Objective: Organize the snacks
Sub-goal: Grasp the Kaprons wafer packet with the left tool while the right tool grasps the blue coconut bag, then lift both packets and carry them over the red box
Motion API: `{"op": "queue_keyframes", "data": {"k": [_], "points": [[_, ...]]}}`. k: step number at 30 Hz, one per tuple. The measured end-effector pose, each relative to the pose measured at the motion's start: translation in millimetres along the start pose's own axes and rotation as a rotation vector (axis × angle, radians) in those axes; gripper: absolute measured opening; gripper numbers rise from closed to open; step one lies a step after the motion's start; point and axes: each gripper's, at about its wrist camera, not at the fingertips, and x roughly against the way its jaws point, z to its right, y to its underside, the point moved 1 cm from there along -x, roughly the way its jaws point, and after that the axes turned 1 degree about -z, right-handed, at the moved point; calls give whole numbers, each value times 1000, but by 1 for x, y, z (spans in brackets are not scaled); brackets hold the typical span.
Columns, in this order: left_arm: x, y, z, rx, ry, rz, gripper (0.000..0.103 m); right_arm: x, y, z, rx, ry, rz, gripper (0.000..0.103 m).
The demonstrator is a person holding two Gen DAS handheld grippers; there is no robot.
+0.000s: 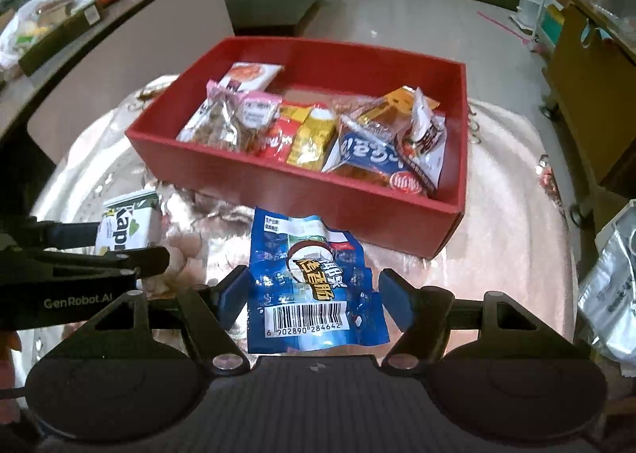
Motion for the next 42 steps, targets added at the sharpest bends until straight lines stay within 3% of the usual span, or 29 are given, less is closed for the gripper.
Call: {"op": "queue_keyframes", "data": {"k": [20, 29, 31, 35, 39, 41, 42], "points": [[14, -7, 5, -55, -48, 91, 59, 16, -10, 13, -46, 2, 68, 76], [29, -37, 9, -66, -75, 208, 59, 30, -29, 25, -98, -12, 140, 76], [29, -46, 9, -60, -73, 222, 59, 33, -37, 30, -124, -26, 164, 65], [19, -63, 9, -43, -78, 229, 59, 30, -51, 38, -167, -36, 184, 64], [5, -65, 9, -45, -70, 188, 59, 12, -52, 39, -164, -38, 136, 61], [0, -62, 8, -51, -51, 162, 59, 9, -43, 38, -118, -7, 89, 64], [-1, -61, 6, -49, -41, 152, 59, 9, -37, 38, -90, 10, 66, 70]]}}
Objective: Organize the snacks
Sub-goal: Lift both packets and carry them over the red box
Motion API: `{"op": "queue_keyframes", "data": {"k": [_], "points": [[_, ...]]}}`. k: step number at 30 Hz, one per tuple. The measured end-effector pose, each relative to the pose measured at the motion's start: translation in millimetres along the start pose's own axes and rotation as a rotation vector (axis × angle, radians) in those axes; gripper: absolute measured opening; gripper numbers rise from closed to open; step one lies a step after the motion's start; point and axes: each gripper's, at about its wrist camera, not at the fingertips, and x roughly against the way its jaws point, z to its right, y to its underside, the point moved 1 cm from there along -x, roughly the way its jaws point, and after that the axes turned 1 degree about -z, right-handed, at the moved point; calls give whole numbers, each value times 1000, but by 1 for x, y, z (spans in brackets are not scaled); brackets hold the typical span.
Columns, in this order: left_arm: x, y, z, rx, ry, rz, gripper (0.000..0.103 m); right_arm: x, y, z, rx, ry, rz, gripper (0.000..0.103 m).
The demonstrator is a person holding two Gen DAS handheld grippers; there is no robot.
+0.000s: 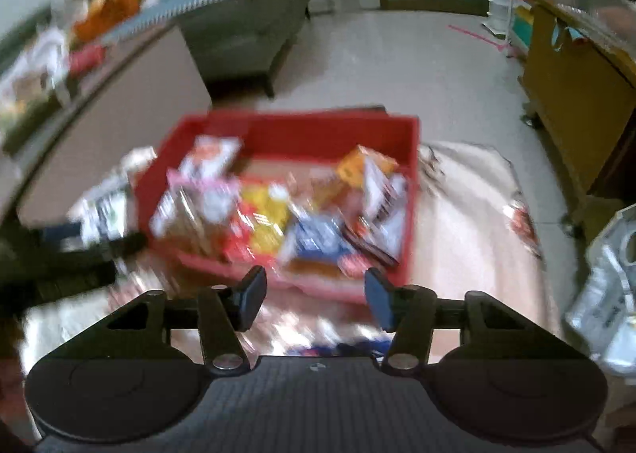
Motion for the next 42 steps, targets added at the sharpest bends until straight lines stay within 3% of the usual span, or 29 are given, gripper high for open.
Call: {"op": "queue_keyframes", "data": {"k": [3, 6, 11, 14, 17, 20, 23, 26, 31, 36, 42], "points": [[-2, 5, -4, 11, 27, -27, 59, 0, 27, 5, 103, 35, -70, 86], [-3, 8, -5, 14, 27, -39, 59, -12, 48, 16, 132, 58, -136, 88], [-2, 11, 0, 13, 39, -45, 59, -46, 47, 30, -43, 39, -221, 90], [-5, 15, 5, -10, 46, -59, 59, -55, 48, 19, -72, 2, -223, 103], [-8, 17, 7, -18, 56, -77, 59, -61, 55, -1, 23, 59, -218, 103], [-6, 17, 4, -12, 54, -72, 59, -59, 54, -7, 18, 8, -236, 103], [-3, 17, 2, -6, 58, -67, 59, -63, 59, -17, 75, 59, -252, 103], [-2, 18, 0, -10, 53, -66, 59, -62, 65, -18, 98, 57, -228, 101], [-3, 18, 2, -14, 62, -76, 59, -53, 64, -20, 108, 34, -213, 88], [-1, 15, 2, -4, 74, -65, 59, -40, 50, -2, 16, -17, -186, 59], [-4, 18, 7, -15, 90, -72, 59, -42, 52, 1, -2, -53, -192, 56]]}}
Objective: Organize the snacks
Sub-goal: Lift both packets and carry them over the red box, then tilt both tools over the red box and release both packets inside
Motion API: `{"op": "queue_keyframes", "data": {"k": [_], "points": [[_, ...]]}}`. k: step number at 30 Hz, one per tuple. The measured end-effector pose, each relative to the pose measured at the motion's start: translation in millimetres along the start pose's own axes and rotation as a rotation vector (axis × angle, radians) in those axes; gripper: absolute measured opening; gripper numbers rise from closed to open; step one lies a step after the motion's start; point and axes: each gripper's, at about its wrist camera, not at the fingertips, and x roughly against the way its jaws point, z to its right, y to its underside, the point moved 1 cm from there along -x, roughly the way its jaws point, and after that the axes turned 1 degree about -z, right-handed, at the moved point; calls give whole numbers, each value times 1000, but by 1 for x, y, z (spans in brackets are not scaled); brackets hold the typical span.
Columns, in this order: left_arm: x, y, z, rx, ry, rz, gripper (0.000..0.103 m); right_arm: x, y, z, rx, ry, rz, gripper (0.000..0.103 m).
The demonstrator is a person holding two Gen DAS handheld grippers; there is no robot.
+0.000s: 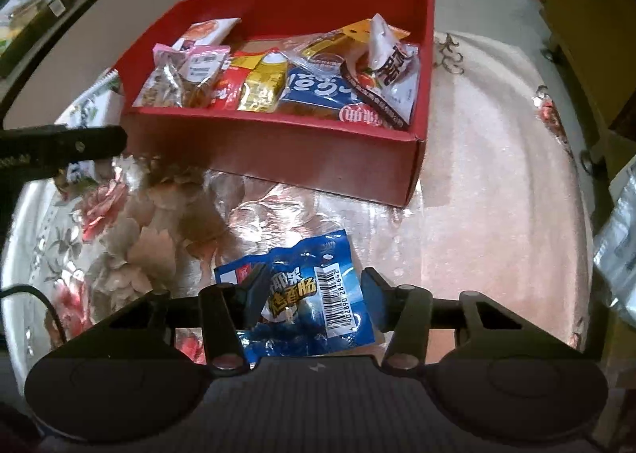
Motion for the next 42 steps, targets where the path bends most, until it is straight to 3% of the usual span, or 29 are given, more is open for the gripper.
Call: {"op": "queue_keyframes", "data": {"k": [3, 6, 9, 10, 13, 17, 18, 22, 26, 29, 30, 32, 35, 37, 42], "points": [[-1, 0, -2, 17, 13, -10, 59, 11, -1, 8, -64, -65, 13, 42], [0, -1, -5, 33, 23, -13, 59, 17, -3, 12, -87, -90, 36, 40], [1, 1, -6, 28, 23, -13, 59, 16, 3, 24, -164, -115, 28, 49], [1, 1, -7, 31, 27, -14, 59, 19, 10, 30, -217, -139, 39, 60], [1, 3, -10, 42, 47, -18, 59, 29, 35, 42, -378, -205, 68, 70], [-6, 11, -7, 34, 95, -42, 59, 8, 61, 45, -563, -332, 69, 73], [-10, 15, -5, 24, 108, -57, 59, 4, 61, 44, -590, -356, 101, 78], [-26, 25, -4, 32, 141, -105, 59, -10, 55, 43, -701, -457, 183, 78], [-47, 36, -2, 73, 199, -193, 59, -38, 51, 38, -791, -611, 214, 66], [-44, 39, 3, 47, 223, -168, 51, -48, 44, 32, -769, -641, 198, 57], [-44, 39, 3, 58, 244, -174, 51, -51, 41, 33, -762, -641, 187, 45], [-44, 40, 0, 60, 234, -171, 51, -60, 39, 33, -780, -686, 157, 42], [-43, 39, -14, 88, 262, -183, 50, -61, 35, 27, -731, -684, 150, 39], [-38, 42, -27, 98, 231, -174, 50, -57, 29, 24, -665, -639, 135, 29], [-35, 50, -45, 144, 227, -169, 50, -59, 23, 11, -631, -660, 114, 29]]}}
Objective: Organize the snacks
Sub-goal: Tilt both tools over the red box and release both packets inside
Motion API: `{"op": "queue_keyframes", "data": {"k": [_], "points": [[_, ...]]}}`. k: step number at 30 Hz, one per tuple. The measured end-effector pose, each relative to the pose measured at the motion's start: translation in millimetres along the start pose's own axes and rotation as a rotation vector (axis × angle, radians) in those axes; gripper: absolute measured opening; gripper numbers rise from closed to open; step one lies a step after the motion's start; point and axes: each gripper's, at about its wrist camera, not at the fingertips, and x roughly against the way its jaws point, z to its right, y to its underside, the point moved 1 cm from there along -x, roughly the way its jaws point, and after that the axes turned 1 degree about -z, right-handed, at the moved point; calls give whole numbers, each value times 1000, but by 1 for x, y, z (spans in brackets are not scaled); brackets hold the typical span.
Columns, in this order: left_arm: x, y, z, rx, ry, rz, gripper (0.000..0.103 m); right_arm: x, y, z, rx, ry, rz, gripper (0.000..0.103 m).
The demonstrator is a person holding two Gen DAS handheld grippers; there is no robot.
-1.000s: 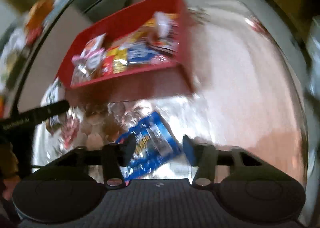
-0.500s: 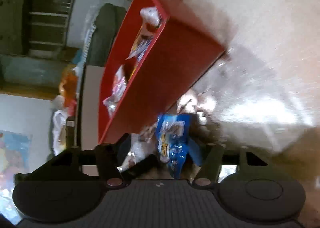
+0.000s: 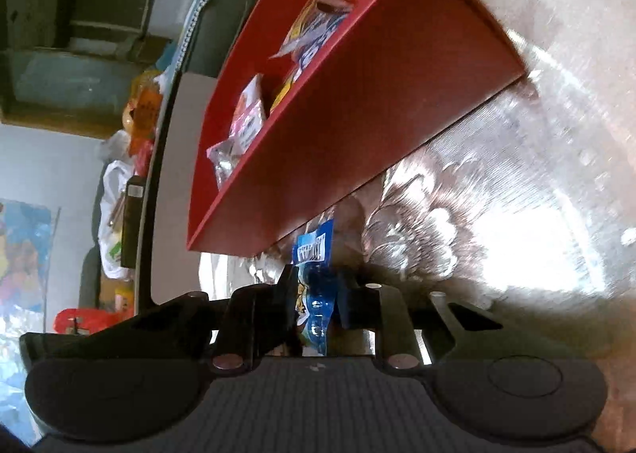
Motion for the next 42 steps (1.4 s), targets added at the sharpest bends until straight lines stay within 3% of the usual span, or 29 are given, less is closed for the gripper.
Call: {"op": "queue_keyframes", "data": {"k": [2, 6, 9, 12, 14, 16, 19, 26, 32, 38, 40, 42], "points": [[2, -1, -4, 35, 8, 0, 50, -7, 3, -4, -2, -1, -17, 29], [4, -3, -18, 128, 94, -17, 50, -11, 5, -14, -9, -62, -31, 29], [4, -2, -25, 142, 85, -16, 50, -15, 2, -19, -15, -63, -32, 29], [9, -4, -38, 178, 90, 8, 50, -20, 4, -15, -13, -26, -40, 39], [11, -5, -49, 210, 83, 29, 50, -22, 5, -12, -34, -47, -46, 41], [7, -4, -57, 237, 108, 35, 50, -27, 5, -16, -31, -78, -52, 54], [7, -1, -61, 270, 124, 52, 50, -40, 4, -25, -26, -97, -58, 56], [7, 3, -94, 479, 297, 52, 50, -66, 11, -28, -129, -238, -66, 54], [27, -4, -67, 377, 307, 88, 50, -50, 14, -32, -142, -296, -64, 58], [53, -26, -33, 304, 375, 160, 49, -9, -2, -64, -87, -393, 2, 61], [56, -34, -23, 320, 428, 169, 48, 5, -8, -78, -67, -465, 12, 63], [57, -48, -12, 315, 453, 185, 47, 20, -18, -90, -31, -448, 47, 62]]}}
